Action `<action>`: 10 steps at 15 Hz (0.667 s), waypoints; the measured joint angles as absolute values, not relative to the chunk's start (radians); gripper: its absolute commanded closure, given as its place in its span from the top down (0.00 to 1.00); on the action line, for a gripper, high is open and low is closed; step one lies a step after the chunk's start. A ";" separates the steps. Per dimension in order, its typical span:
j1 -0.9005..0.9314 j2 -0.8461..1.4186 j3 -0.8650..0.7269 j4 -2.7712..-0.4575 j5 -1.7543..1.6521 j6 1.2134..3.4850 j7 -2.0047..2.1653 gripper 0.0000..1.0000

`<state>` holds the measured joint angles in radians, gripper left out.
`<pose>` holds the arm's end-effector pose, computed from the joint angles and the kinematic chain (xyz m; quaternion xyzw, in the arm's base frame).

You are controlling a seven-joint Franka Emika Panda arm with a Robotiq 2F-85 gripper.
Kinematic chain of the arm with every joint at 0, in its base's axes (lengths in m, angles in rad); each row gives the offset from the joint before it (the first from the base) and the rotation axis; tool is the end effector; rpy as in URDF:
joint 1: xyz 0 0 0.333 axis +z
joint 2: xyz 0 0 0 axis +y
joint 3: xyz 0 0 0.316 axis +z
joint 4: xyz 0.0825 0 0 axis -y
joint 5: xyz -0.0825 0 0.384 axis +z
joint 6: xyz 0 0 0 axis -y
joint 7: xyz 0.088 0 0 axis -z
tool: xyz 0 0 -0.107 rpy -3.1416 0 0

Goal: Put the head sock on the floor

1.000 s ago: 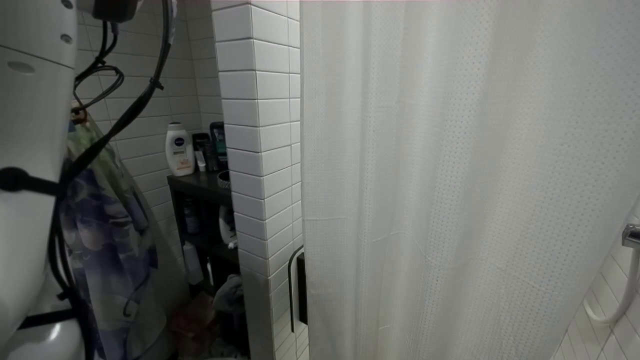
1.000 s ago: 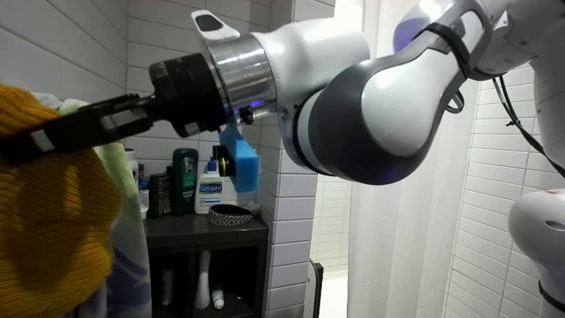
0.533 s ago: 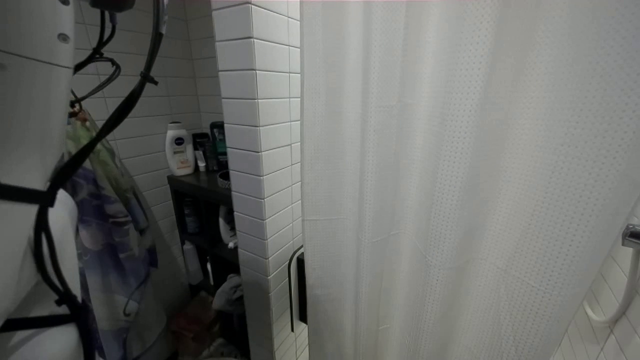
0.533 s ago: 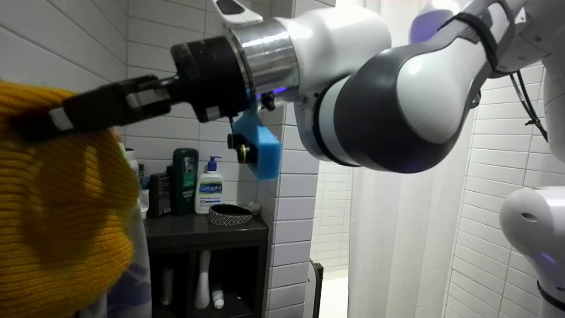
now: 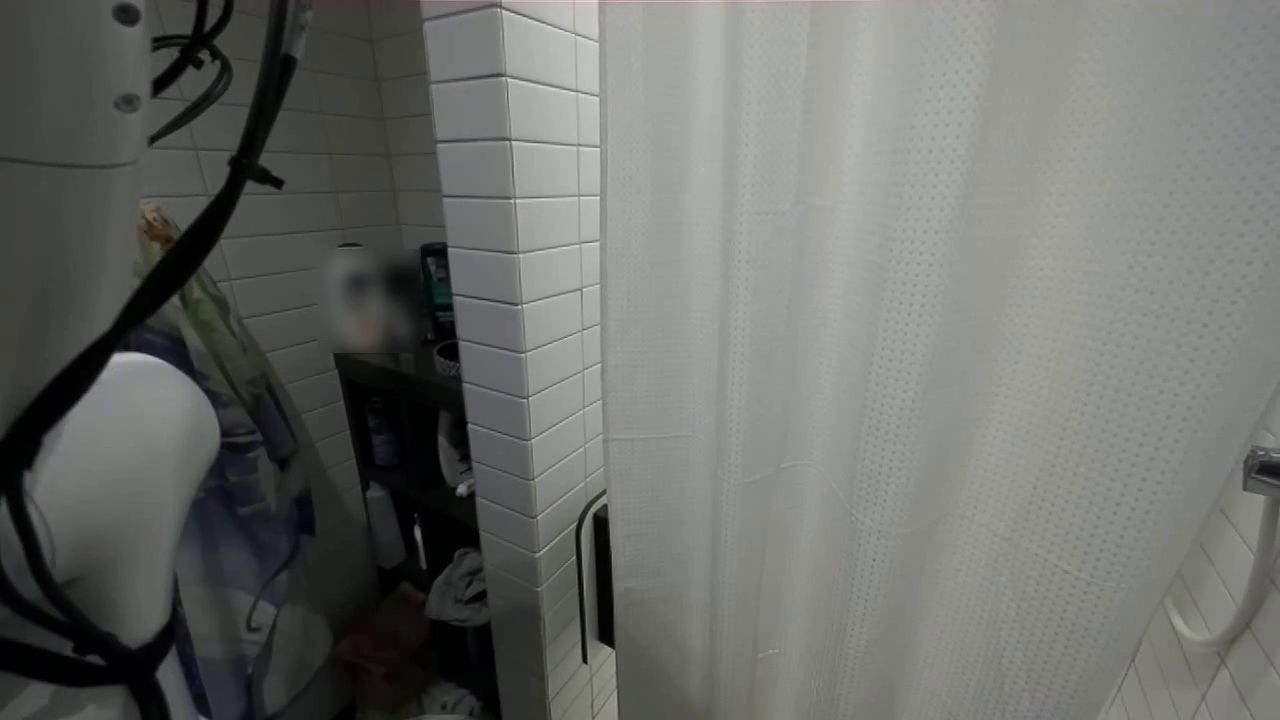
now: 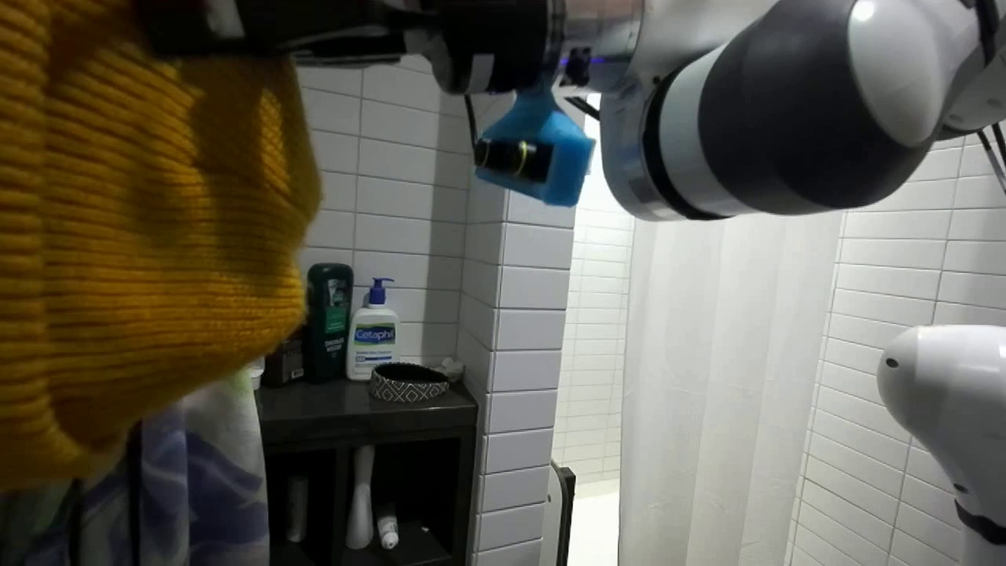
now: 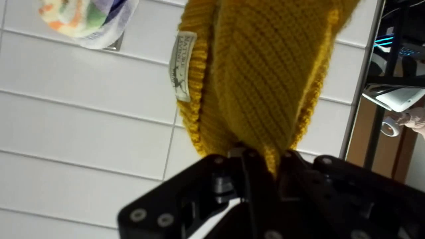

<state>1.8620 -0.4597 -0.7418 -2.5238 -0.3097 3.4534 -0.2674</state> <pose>0.2071 0.4085 0.5576 -0.5580 -0.5633 -0.5129 0.3290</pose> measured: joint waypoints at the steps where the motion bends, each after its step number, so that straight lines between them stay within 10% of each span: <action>1: 1.811 -0.477 -0.700 -2.542 -0.308 3.453 -0.267 0.01; 10: 1.382 -0.518 -0.423 -2.683 -0.256 3.453 -0.268 0.01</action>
<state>1.3817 -0.5176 -0.4235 -2.6825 -0.2564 3.4529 -0.2679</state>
